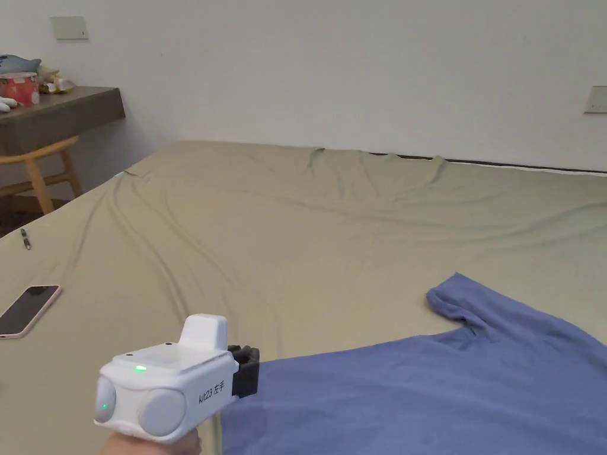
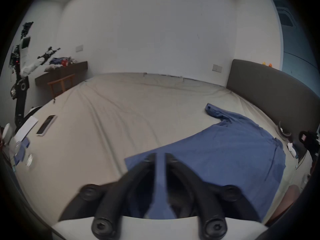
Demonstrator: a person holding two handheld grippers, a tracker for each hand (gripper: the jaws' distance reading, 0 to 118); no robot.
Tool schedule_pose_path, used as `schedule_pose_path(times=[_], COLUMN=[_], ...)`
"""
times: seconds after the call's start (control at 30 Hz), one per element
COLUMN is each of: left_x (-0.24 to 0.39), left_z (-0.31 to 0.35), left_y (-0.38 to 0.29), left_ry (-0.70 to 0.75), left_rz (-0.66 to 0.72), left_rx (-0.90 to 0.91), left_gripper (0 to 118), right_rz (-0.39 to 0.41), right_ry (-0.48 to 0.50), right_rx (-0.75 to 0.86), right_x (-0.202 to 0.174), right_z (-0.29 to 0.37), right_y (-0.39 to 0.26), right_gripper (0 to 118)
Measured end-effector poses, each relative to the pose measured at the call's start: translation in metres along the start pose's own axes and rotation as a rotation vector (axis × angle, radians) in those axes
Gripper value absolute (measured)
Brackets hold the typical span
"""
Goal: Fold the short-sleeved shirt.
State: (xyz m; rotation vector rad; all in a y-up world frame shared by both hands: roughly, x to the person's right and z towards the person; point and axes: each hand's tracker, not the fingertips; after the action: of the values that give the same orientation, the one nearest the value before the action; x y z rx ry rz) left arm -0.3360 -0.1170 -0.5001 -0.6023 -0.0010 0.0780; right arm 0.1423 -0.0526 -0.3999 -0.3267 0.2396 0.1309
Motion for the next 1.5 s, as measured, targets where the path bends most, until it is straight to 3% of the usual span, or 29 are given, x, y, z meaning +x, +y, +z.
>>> schedule_pose_path(times=[0.03, 0.07, 0.1, 0.13, 0.23, 0.27, 0.3, 0.33, 0.37, 0.4, 0.47, 0.5, 0.53, 0.6, 0.63, 0.8, 0.87, 0.9, 0.93, 0.97, 1.0, 1.03, 1.07, 1.1, 1.2, 1.33, 1.4, 1.47, 1.5], left_x=[-0.004, -0.009, -0.012, -0.001, -0.007, -0.005, -0.004, 0.001, 0.01, 0.019, 0.033, 0.04, 0.049, 0.061, 0.064, 0.059, 0.058, 0.057, 0.054, 0.052, 0.051, 0.049, 0.038, 0.037, 0.039, 0.034, 0.033, 0.04, 0.04], left_z=[-0.022, -0.041, -0.055, -0.05, -0.08, -0.081, -0.085, -0.091, -0.09, -0.086, -0.078, -0.073, -0.065, -0.051, -0.041, 0.005, 0.026, 0.034, 0.035, 0.041, 0.046, 0.05, 0.043, 0.044, 0.041, 0.03, 0.026, 0.026, 0.025], left_y=[0.005, 0.008, 0.009, 0.009, 0.003, 0.0, -0.005, -0.013, -0.018, -0.015, -0.016, -0.018, -0.023, -0.029, -0.029, -0.01, -0.002, 0.002, 0.008, 0.013, 0.017, 0.022, 0.023, 0.026, 0.031, 0.03, 0.03, 0.027, 0.026], left_ry=[-0.019, -0.018, -0.005, 0.016, 0.084, 0.077, 0.048, 0.043, 0.146, 0.141, 0.048, -0.01, 0.072, 0.029, 0.02, -0.007, -0.029, -0.031, -0.038, -0.04, -0.041, -0.044, -0.047, -0.047, -0.026, -0.019, -0.018, -0.017, -0.016], left_rz=[0.007, 0.01, 0.003, -0.003, 0.008, 0.044, 0.075, 0.074, -0.028, -0.099, -0.059, -0.041, -0.093, -0.201, -0.2, -0.027, 0.001, 0.003, 0.001, 0.006, 0.015, 0.033, 0.051, 0.054, 0.033, 0.018, 0.011, 0.007, 0.007], left_rx=[-0.053, -0.109, -0.118, -0.094, -0.154, -0.174, -0.194, -0.235, -0.17, -0.124, -0.147, -0.165, -0.164, -0.154, -0.138, 0.033, 0.068, 0.08, 0.087, 0.1, 0.11, 0.117, 0.118, 0.117, 0.112, 0.09, 0.078, 0.064, 0.058], left_gripper=[44, 82, 101, 107, 103, 90, 68, 60, 59, 50, 1, 1, 1, 1, 1, 1, 1, 1, 1, 1, 1, 1, 1, 1, 1, 1, 1, 1, 1], right_rz=[-0.012, -0.02, -0.026, -0.035, -0.055, -0.054, -0.05, -0.045, -0.044, -0.046, -0.06, -0.068, -0.074, -0.075, -0.071, -0.035, -0.237, -0.235, -0.187, -0.113, -0.087, -0.08, -0.108, -0.185, -0.265, -0.256, -0.245, -0.312, -0.298], right_ry=[-0.007, -0.013, -0.019, -0.035, -0.063, -0.073, -0.082, -0.091, -0.097, -0.102, -0.112, -0.11, -0.104, -0.104, -0.111, -0.209, -0.21, -0.223, -0.213, -0.236, -0.26, -0.274, -0.261, -0.227, -0.247, -0.273, -0.301, -0.282, -0.3], right_rx=[-0.006, -0.012, -0.018, -0.03, -0.053, -0.06, -0.065, -0.069, -0.074, -0.077, -0.079, -0.076, -0.073, -0.073, -0.078, -0.084, -0.159, -0.16, -0.206, -0.231, -0.257, -0.293, -0.326, -0.359, -0.387, -0.478, -0.501, -0.534, -0.47], right_x=[0.003, 0.006, 0.009, 0.012, 0.02, 0.022, 0.024, 0.026, 0.027, 0.028, 0.03, 0.03, 0.03, 0.03, 0.049, 0.083, 0.113, 0.127, 0.143, 0.157, 0.168, 0.179, 0.191, 0.2, 0.227, 0.247, 0.254, 0.254, 0.254], right_z=[0.001, 0.002, 0.003, 0.005, 0.008, 0.009, 0.01, 0.011, 0.011, 0.011, 0.011, 0.011, 0.011, 0.012, 0.004, 0.006, -0.004, -0.012, -0.025, -0.038, -0.051, -0.067, -0.081, -0.091, -0.127, -0.17, -0.186, -0.193, -0.191], right_y=[-0.001, -0.001, -0.003, -0.004, -0.008, -0.01, -0.011, -0.012, -0.012, -0.012, -0.011, -0.01, -0.01, -0.009, -0.02, -0.021, -0.026, -0.029, -0.033, -0.037, -0.041, -0.045, -0.05, -0.054, -0.066, -0.089, -0.1, -0.108, -0.105], right_gripper=[0, 0, 0, 0, 0, 0, 0, 0, 0, 0, 0, 0, 0, 0, 0, 0, 0, 0, 9, 43, 79, 107, 118, 118, 111, 103, 84, 80, 66])
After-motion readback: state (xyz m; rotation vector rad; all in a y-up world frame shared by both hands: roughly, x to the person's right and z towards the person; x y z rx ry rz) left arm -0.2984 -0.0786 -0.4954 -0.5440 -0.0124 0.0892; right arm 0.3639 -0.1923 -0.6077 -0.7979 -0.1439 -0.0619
